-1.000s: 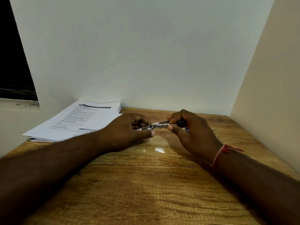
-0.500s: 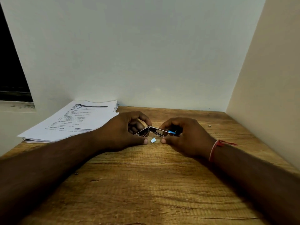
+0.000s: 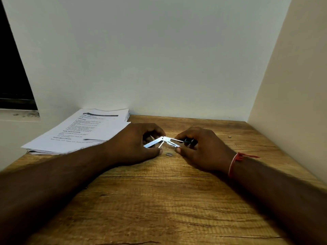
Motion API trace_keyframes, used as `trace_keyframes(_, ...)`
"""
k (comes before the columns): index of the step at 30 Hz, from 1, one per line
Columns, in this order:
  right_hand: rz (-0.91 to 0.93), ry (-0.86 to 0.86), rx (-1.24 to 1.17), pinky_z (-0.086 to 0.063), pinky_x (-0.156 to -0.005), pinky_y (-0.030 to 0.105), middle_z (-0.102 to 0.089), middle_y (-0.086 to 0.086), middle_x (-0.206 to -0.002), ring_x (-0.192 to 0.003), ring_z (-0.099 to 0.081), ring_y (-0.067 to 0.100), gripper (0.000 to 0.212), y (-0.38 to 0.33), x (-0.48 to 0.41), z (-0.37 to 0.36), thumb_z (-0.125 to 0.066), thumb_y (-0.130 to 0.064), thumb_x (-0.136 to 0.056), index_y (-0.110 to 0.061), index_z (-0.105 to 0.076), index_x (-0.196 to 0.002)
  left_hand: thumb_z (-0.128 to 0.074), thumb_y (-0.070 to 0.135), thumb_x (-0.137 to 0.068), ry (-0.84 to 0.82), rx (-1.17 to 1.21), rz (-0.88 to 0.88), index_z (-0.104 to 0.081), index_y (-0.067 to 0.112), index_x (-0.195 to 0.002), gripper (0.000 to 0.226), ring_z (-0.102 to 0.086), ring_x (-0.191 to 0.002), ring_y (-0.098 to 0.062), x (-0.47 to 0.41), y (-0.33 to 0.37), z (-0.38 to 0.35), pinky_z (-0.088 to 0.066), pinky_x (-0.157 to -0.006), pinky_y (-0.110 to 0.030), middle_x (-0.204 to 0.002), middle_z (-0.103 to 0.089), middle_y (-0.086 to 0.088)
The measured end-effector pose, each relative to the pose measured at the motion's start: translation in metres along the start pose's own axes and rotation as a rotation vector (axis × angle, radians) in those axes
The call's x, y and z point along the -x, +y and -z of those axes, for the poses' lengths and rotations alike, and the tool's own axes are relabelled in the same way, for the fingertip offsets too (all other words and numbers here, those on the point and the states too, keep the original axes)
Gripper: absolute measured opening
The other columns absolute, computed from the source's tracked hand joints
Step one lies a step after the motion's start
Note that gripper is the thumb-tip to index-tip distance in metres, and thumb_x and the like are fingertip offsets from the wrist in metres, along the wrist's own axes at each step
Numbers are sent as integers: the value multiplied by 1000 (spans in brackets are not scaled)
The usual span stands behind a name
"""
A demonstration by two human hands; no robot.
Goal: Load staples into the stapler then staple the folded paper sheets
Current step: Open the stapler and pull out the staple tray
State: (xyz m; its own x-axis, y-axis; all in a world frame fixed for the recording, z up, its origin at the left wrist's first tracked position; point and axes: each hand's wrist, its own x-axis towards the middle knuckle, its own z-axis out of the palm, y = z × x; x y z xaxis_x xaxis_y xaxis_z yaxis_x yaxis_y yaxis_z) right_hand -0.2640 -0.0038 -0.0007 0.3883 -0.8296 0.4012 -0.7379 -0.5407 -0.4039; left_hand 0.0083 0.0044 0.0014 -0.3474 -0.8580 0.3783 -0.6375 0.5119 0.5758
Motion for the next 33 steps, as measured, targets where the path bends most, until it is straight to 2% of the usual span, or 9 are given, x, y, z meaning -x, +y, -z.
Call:
trace_keyframes(4, 63, -42, 82, -43, -79, 15, -65, -18, -107, -98, -57, -5, 28, 1, -2, -1, -75, -39, -102, -33, -79, -128, -93, 41, -85, 12, -107, -31, -81, 44, -118, 36, -71, -101, 1, -1, -1, 2, -65, -88, -27, -112, -73, 21)
trace_keyframes(8, 122, -72, 139, -42, -77, 23, -66, -10, -104, -93, -55, 3, 22, -1, -2, -2, -66, -34, -107, -30, -80, -124, -88, 43, -90, -29, -150, -19, -83, 43, -118, 28, -67, -100, -1, -3, -3, 1, -59, -83, -23, -109, -68, 19)
trace_keyframes(12, 129, -63, 144, -34, -78, 8, -64, -10, -105, -97, -52, 4, 26, 1, -3, -3, -63, -30, -109, -29, -78, -131, -80, 44, -98, -37, -166, -30, -84, 42, -120, 23, -64, -101, -2, -5, -4, -1, -58, -86, -27, -105, -67, 16)
trace_keyframes(15, 117, -66, 136, -34, -77, 7, -63, -12, -104, -94, -52, 3, 27, 2, -4, -3, -62, -26, -110, -28, -78, -132, -75, 47, -102, -48, -181, -32, -84, 41, -121, 22, -63, -102, -3, -6, -6, 0, -56, -87, -30, -103, -67, 15)
trace_keyframes(18, 75, -72, 89, -38, -78, 10, -66, -12, -105, -93, -56, 0, 26, 4, -4, -2, -61, -27, -111, -30, -79, -129, -69, 47, -106, -52, -159, -44, -87, 36, -109, 21, -64, -99, -4, -5, -7, 0, -58, -85, -38, -99, -70, 12)
trace_keyframes(22, 47, -82, 19, -45, -81, 25, -70, -16, -104, -98, -61, 2, 23, 5, -4, -2, -60, -30, -112, -32, -81, -120, -66, 48, -108, -25, -79, 29, -82, 18, -82, 43, -68, -94, -11, -8, -9, -3, -58, -88, -48, -96, -73, -1)
trace_keyframes(25, 37, -73, 10, -48, -82, 29, -71, -14, -103, -98, -61, 3, 21, 6, -4, -2, -62, -33, -111, -31, -83, -114, -68, 45, -108, 18, -1, 98, -87, 22, -86, 37, -73, -93, -12, -10, -10, -4, -60, -93, -48, -98, -76, 4)
trace_keyframes(30, 22, -56, 41, -40, -73, 20, -66, -17, -98, -93, -58, 1, 17, 7, -3, -2, -67, -36, -108, -33, -84, -112, -68, 38, -108, 27, 92, 101, -90, 34, -88, 30, -76, -92, -12, -10, -7, -5, -61, -90, -42, -96, -80, 7)
trace_keyframes(33, 12, -49, 26, -40, -73, 21, -66, -17, -96, -92, -59, 1, 16, 6, -4, -2, -68, -37, -107, -34, -84, -111, -71, 40, -107, 49, 120, 91, -90, 35, -91, 25, -76, -94, -7, -9, -6, -5, -59, -87, -35, -95, -81, 15)
